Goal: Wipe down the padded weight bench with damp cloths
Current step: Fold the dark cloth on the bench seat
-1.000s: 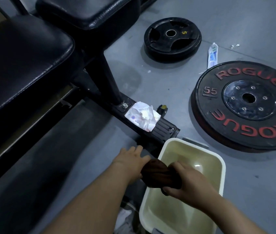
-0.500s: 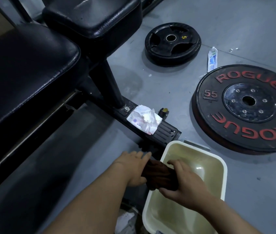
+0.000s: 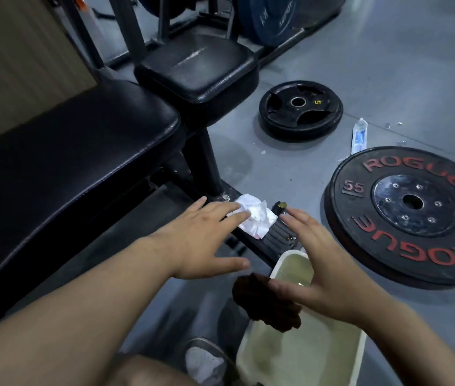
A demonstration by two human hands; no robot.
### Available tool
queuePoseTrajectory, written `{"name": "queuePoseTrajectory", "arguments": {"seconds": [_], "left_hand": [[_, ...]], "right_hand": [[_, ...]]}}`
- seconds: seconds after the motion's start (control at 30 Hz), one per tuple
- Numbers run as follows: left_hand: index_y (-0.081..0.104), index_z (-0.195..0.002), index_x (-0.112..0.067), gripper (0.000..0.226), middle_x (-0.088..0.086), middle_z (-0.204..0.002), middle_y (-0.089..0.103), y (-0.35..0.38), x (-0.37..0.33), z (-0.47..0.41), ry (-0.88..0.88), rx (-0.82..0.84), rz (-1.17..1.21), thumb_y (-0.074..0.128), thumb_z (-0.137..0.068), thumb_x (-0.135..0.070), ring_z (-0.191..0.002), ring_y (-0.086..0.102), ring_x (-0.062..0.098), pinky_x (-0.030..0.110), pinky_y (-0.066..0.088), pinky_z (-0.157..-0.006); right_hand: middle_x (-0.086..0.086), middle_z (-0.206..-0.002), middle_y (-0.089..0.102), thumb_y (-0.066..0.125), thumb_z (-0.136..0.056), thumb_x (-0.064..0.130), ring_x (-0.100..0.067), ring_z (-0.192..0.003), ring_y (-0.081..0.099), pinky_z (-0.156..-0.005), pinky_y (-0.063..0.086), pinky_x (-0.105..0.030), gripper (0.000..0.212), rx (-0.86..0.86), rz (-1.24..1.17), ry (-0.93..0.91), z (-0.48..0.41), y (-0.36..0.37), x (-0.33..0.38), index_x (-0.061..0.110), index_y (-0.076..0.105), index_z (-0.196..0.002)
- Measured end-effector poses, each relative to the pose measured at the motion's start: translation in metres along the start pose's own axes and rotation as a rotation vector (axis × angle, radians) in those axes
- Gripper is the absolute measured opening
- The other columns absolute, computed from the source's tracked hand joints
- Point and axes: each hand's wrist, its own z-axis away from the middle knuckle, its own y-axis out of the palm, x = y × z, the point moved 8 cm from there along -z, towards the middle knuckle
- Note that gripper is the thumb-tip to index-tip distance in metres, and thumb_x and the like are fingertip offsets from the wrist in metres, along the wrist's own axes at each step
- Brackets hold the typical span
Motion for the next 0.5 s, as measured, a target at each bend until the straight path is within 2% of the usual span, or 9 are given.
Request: {"name": "queuePoseTrajectory", "arguments": {"seconds": [0.07, 0.2, 0.3, 0.4, 0.5], "left_hand": [[0.018, -0.157, -0.029, 0.089, -0.005, -0.161, 0.021, -0.039, 0.0, 0.02, -0.009, -0.107, -0.001, 0.036, -0.086, -0.08, -0.149, 0.013, 0.009, 0.04, 0.001, -0.124], [0.029, -0.154, -0.029, 0.09, -0.005, -0.159, 0.028, -0.104, 0.01, 0.077, -0.07, -0.281, -0.091, 0.029, -0.082, -0.084, -0.148, 0.019, 0.012, 0.044, 0.007, -0.124], [0.032, -0.153, -0.03, 0.089, -0.005, -0.159, 0.028, -0.13, 0.03, 0.134, -0.177, -0.344, -0.119, 0.027, -0.082, -0.084, -0.149, 0.018, 0.011, 0.045, 0.009, -0.124], [0.032, -0.153, -0.031, 0.089, -0.006, -0.16, 0.027, -0.138, 0.058, 0.198, -0.325, -0.381, -0.125, 0.025, -0.082, -0.085, -0.149, 0.018, 0.011, 0.048, 0.013, -0.123], [0.031, -0.153, -0.033, 0.089, -0.008, -0.16, 0.027, -0.137, 0.089, 0.269, -0.503, -0.441, -0.087, 0.025, -0.081, -0.086, -0.149, 0.019, 0.009, 0.048, 0.014, -0.123]], "right_hand": [[0.013, -0.16, 0.019, 0.057, -0.073, 0.079, -0.004, -0.149, 0.013, -0.119, 0.024, -0.035, 0.099, -0.014, 0.038, -0.076, -0.01, -0.019, 0.029, 0.028, 0.026, -0.152], [0.026, -0.158, 0.014, 0.056, -0.066, 0.08, 0.007, -0.146, 0.006, -0.113, 0.012, -0.014, 0.097, 0.007, 0.061, -0.199, -0.031, -0.044, 0.094, 0.037, 0.029, -0.149], [0.026, -0.156, 0.018, 0.058, -0.065, 0.08, 0.007, -0.145, 0.011, -0.111, 0.012, -0.006, 0.096, 0.021, 0.027, -0.299, -0.05, -0.054, 0.149, 0.038, 0.033, -0.148], [0.02, -0.156, 0.025, 0.059, -0.067, 0.079, 0.005, -0.144, 0.019, -0.109, 0.013, -0.003, 0.094, 0.026, 0.033, -0.427, -0.068, -0.054, 0.207, 0.035, 0.036, -0.147], [0.023, -0.155, 0.024, 0.057, -0.063, 0.083, 0.006, -0.144, 0.018, -0.108, 0.017, -0.006, 0.095, 0.061, 0.043, -0.508, -0.083, -0.042, 0.262, 0.039, 0.036, -0.145]]}}
